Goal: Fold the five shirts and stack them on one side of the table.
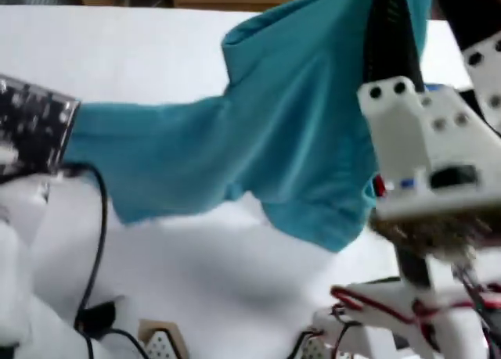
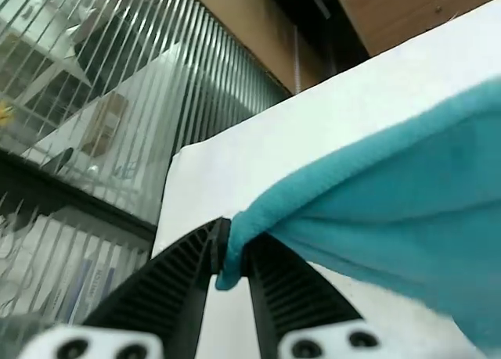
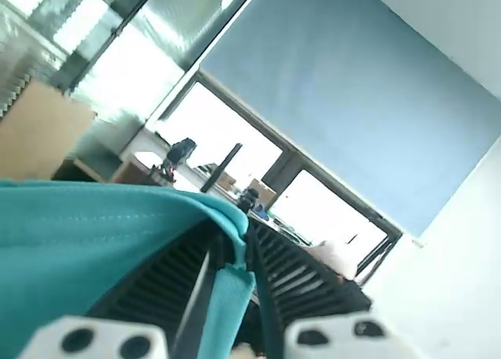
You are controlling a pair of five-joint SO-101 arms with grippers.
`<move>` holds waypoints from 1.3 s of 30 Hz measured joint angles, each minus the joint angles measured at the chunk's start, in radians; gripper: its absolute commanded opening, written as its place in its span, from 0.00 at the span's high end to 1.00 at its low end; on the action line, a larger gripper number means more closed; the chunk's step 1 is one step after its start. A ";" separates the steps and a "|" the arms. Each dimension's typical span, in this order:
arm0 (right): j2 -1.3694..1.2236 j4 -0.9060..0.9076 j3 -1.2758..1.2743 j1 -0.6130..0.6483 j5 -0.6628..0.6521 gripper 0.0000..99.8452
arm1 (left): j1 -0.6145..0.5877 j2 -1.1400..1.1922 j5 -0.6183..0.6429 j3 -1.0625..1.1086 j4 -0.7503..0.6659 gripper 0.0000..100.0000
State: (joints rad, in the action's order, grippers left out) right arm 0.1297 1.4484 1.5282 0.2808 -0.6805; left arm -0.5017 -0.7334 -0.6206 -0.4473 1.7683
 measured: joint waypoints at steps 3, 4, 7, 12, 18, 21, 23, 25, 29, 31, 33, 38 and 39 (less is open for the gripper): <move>0.040 0.055 0.000 0.009 0.071 0.98 | -0.044 -0.071 0.000 0.012 0.000 0.98; 0.052 0.080 0.002 0.028 0.084 0.98 | -0.060 -0.084 0.000 0.012 0.000 0.98; 0.074 0.150 0.002 0.103 0.103 0.98 | -0.094 -0.101 0.000 0.015 0.000 0.98; 0.077 0.170 0.002 0.158 0.107 0.98 | -0.133 -0.109 0.006 0.097 -0.015 0.98; 0.077 0.164 0.002 0.057 0.107 0.98 | -0.135 -0.109 0.044 0.178 -0.124 0.98; 0.077 0.064 0.002 -0.023 0.107 0.98 | -0.135 -0.109 0.048 0.210 -0.169 0.98; 0.077 -0.028 0.002 -0.058 0.101 0.98 | -0.135 -0.109 0.071 0.221 -0.178 0.98; 0.077 -0.098 0.002 -0.077 0.080 0.98 | -0.133 -0.109 0.091 0.221 -0.178 0.98; 0.077 -0.120 0.002 -0.084 0.063 0.98 | -0.133 -0.109 0.098 0.221 -0.180 0.98; 0.077 -0.114 0.002 -0.084 0.061 0.98 | -0.133 -0.109 0.098 0.221 -0.180 0.98; 0.077 -0.100 0.006 -0.083 0.061 0.98 | -0.133 -0.109 0.098 0.221 -0.180 0.98; 0.098 -0.009 0.008 -0.008 0.100 0.98 | -0.133 -0.109 0.107 0.216 -0.180 0.98; 0.104 0.015 0.008 0.006 0.109 0.98 | -0.133 -0.109 0.118 0.212 -0.180 0.98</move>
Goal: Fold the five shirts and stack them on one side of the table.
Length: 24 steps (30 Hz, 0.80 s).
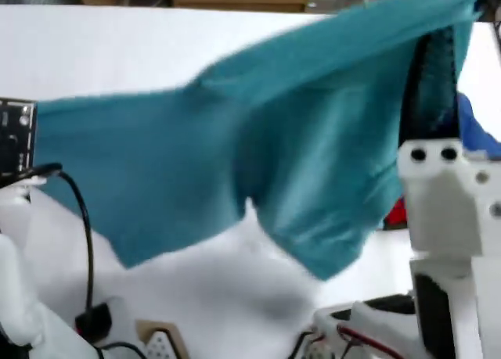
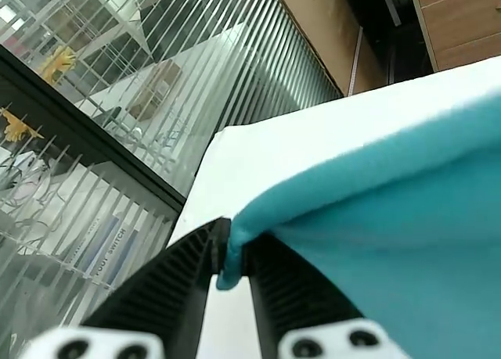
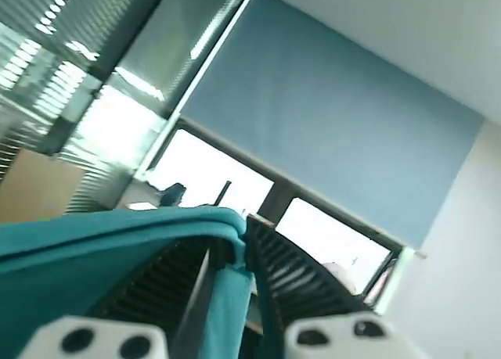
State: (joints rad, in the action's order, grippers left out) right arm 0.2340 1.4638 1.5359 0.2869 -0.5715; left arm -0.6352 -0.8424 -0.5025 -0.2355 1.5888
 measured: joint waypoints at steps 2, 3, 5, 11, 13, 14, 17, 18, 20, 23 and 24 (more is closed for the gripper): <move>0.009 0.038 0.000 0.023 0.018 0.98 | 0.006 0.000 0.020 -0.002 0.003 0.98; 0.009 0.046 0.000 0.029 0.021 0.98 | 0.018 0.000 0.023 0.000 0.009 0.98; 0.009 0.046 0.000 0.034 0.026 0.98 | 0.051 0.000 0.026 0.028 0.048 0.98; 0.009 -0.014 -0.002 0.035 0.028 0.98 | 0.114 -0.034 0.061 0.196 0.129 0.98; 0.009 -0.051 -0.029 0.035 0.028 0.98 | 0.135 -0.091 0.063 0.276 0.126 0.98; 0.012 -0.074 -0.052 0.035 0.028 0.98 | 0.149 -0.129 0.061 0.324 0.118 0.98; 0.012 -0.124 -0.115 0.035 0.028 0.98 | 0.196 -0.270 0.060 0.474 0.094 0.98; 0.012 -0.130 -0.123 0.035 0.028 0.98 | 0.207 -0.322 0.060 0.525 0.083 0.98; 0.014 -0.137 -0.133 0.035 0.028 0.98 | 0.215 -0.410 0.048 0.611 0.068 0.98; 0.020 -0.137 -0.138 0.035 0.028 0.98 | 0.218 -0.470 0.040 0.686 0.063 0.98; 0.021 -0.137 -0.138 0.035 0.028 0.98 | 0.219 -0.474 0.040 0.690 0.060 0.98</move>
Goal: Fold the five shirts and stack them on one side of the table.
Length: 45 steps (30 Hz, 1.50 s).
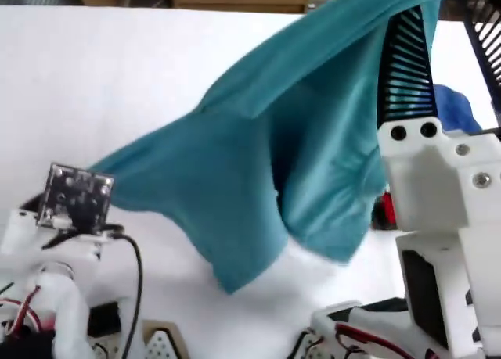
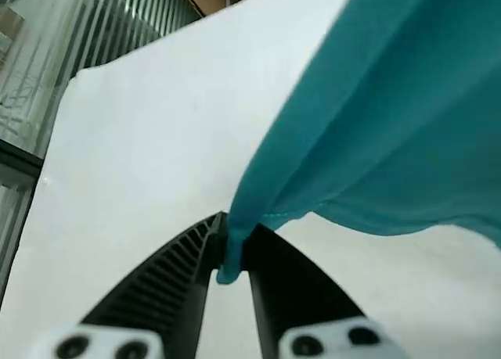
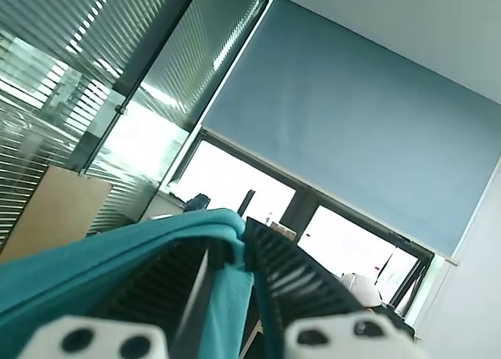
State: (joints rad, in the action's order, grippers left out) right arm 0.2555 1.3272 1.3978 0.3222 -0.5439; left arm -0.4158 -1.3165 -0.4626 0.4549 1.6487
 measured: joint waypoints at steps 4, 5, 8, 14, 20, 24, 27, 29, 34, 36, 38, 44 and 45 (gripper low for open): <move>0.002 0.000 0.000 0.000 0.000 0.98 | 0.000 -0.005 0.000 -0.040 -0.006 0.98; 0.006 0.000 0.000 0.000 0.000 0.98 | 0.000 -0.005 0.000 -0.069 -0.006 0.98; 0.026 -0.002 0.000 0.000 0.000 0.98 | -0.043 -0.003 -0.009 -0.178 -0.003 0.98; 0.043 0.035 0.000 0.000 0.000 0.98 | -0.164 0.114 -0.054 -0.434 0.003 0.98; 0.044 0.051 0.002 0.000 0.000 0.98 | -0.152 0.327 -0.055 -0.638 0.051 0.98; 0.044 0.052 0.002 0.000 0.000 0.98 | -0.152 0.377 -0.061 -0.752 0.075 0.98; 0.044 0.086 0.002 0.000 0.000 0.98 | -0.152 0.381 -0.061 -0.793 0.100 0.98; 0.044 0.097 0.002 -0.002 0.000 0.98 | -0.152 0.381 -0.068 -0.816 0.107 0.98; 0.055 0.107 0.002 -0.069 -0.041 0.98 | -0.152 0.381 -0.095 -0.827 0.109 0.98; 0.068 0.107 0.002 -0.080 -0.051 0.98 | -0.152 0.381 -0.095 -0.827 0.110 0.98; 0.080 0.112 0.002 -0.080 -0.055 0.98 | -0.152 0.384 -0.095 -0.827 0.110 0.98; 0.086 0.187 0.003 -0.086 -0.055 0.98 | -0.152 0.384 -0.095 -0.832 0.110 0.98; 0.091 0.201 0.003 -0.086 -0.055 0.98 | -0.152 0.384 -0.095 -0.833 0.110 0.98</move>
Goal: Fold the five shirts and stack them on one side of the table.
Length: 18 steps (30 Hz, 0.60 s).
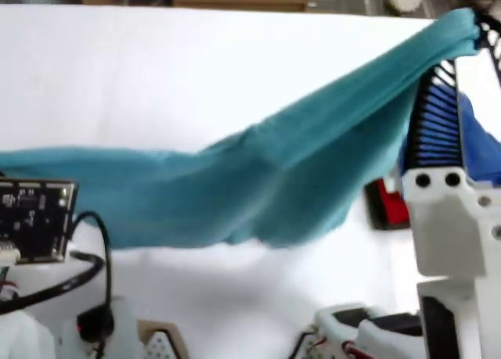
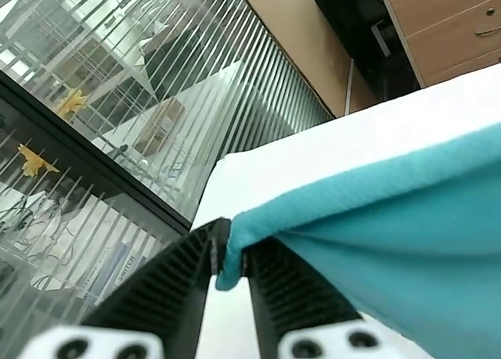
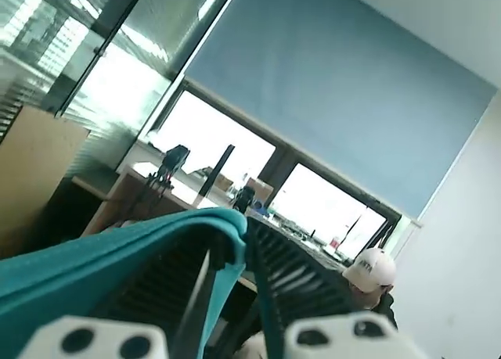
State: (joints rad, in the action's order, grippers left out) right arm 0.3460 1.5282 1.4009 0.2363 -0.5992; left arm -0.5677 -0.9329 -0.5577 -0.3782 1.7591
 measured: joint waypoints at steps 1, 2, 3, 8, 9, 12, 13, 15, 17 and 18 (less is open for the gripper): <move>0.011 0.014 0.000 0.000 -0.002 0.98 | 0.000 0.000 0.000 -0.003 0.000 0.98; 0.026 0.021 0.002 0.000 -0.002 0.98 | 0.000 0.000 0.000 -0.003 0.000 0.98; 0.046 0.028 0.002 0.000 -0.002 0.98 | 0.000 0.000 0.000 -0.003 0.000 0.98; 0.124 0.032 0.011 0.000 -0.002 0.98 | 0.000 0.000 0.000 -0.057 0.008 0.98; 0.130 0.032 0.011 0.000 -0.002 0.98 | 0.000 0.000 0.000 -0.066 0.008 0.98; 0.130 0.034 0.011 0.000 -0.002 0.98 | 0.000 0.000 0.000 -0.075 0.009 0.98; 0.130 0.034 0.011 0.000 -0.002 0.98 | 0.000 0.000 0.000 -0.075 0.009 0.98; 0.130 0.034 0.003 0.000 -0.002 0.98 | 0.000 0.000 0.002 -0.075 0.009 0.98; 0.132 0.032 -0.035 0.000 -0.002 0.98 | 0.006 0.005 0.002 -0.058 0.008 0.98; 0.126 0.032 -0.060 0.000 -0.002 0.98 | 0.017 0.014 0.002 -0.041 -0.005 0.98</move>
State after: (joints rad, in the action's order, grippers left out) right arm 0.4718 1.5604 1.3410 0.2363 -0.6007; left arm -0.5508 -0.9191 -0.5562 -0.4196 1.7545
